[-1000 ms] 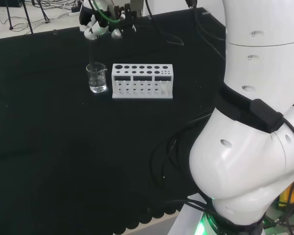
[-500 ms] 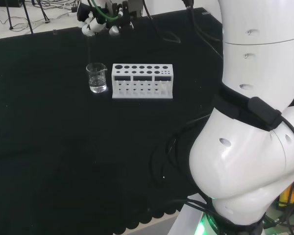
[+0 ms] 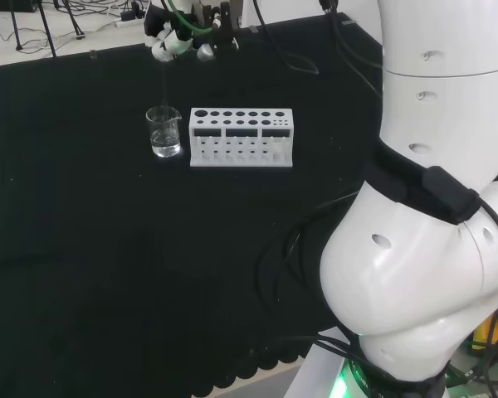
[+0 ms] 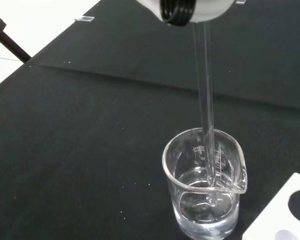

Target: Stir in the beaker to the left of the white test tube rack with the glass rod.

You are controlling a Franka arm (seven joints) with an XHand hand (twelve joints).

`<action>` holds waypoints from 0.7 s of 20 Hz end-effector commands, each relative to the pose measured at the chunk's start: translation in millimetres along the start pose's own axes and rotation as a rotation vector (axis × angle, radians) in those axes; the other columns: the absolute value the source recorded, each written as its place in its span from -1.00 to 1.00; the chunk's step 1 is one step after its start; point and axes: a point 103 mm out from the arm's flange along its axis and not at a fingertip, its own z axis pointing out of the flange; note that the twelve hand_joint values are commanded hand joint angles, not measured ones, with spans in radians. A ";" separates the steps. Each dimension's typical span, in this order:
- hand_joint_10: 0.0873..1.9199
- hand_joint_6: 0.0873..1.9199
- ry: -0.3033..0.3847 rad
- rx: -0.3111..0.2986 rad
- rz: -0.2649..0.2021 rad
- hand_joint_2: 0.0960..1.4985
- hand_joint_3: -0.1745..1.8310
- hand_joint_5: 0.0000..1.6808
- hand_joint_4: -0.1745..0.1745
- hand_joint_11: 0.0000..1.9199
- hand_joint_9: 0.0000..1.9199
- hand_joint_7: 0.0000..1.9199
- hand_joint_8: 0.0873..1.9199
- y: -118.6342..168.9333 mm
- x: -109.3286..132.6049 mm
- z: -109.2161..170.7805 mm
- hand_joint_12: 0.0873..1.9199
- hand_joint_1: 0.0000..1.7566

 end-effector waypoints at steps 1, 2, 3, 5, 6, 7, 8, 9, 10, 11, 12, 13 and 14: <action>-0.13 -0.35 -0.017 -0.005 -0.003 0.20 -0.51 0.22 -1.00 0.76 0.78 0.12 0.23 -3.9 14.1 -2.8 -0.19 0.47; -0.13 -0.35 -0.017 -0.004 -0.007 0.20 -0.51 0.22 -1.00 0.76 0.78 0.12 0.23 -3.3 17.3 -3.1 -0.19 0.47; -0.13 -0.35 -0.016 -0.004 -0.010 0.20 -0.51 0.22 -1.00 0.76 0.78 0.12 0.23 -2.5 19.4 -3.4 -0.19 0.47; -0.13 -0.35 -0.010 -0.009 -0.019 0.20 -0.51 0.22 -1.00 0.76 0.78 0.12 0.23 -1.0 21.2 -3.7 -0.19 0.47; -0.13 -0.35 -0.010 -0.009 -0.020 0.20 -0.50 0.22 -1.00 0.76 0.78 0.12 0.23 -0.9 21.3 -3.6 -0.19 0.47; -0.13 -0.35 -0.011 -0.008 -0.022 0.20 -0.50 0.22 -1.00 0.76 0.78 0.12 0.23 -0.5 22.1 -3.9 -0.19 0.47; -0.13 -0.35 -0.014 -0.006 -0.024 0.20 -0.50 0.22 -1.00 0.76 0.78 0.12 0.23 0.3 23.2 -4.4 -0.19 0.47; -0.13 -0.35 -0.018 -0.007 -0.028 0.20 -0.50 0.22 -1.00 0.76 0.78 0.12 0.23 1.2 25.5 -5.4 -0.19 0.47; -0.13 -0.35 -0.020 -0.008 -0.030 0.20 -0.50 0.22 -1.00 0.76 0.78 0.12 0.23 1.6 26.8 -5.9 -0.19 0.47; -0.13 -0.35 -0.024 -0.007 -0.032 0.19 -0.50 0.22 -1.00 0.76 0.78 0.12 0.23 1.8 27.8 -6.2 -0.19 0.47; -0.13 -0.35 -0.026 -0.006 -0.033 0.19 -0.50 0.22 -1.00 0.76 0.78 0.12 0.23 1.5 29.1 -6.1 -0.19 0.47; -0.13 -0.35 -0.028 -0.004 -0.034 0.19 -0.50 0.22 -1.00 0.76 0.78 0.12 0.23 1.5 30.0 -5.9 -0.19 0.47; -0.13 -0.35 -0.033 -0.003 -0.036 0.19 -0.50 0.22 -1.00 0.76 0.78 0.12 0.23 1.8 30.9 -5.6 -0.19 0.47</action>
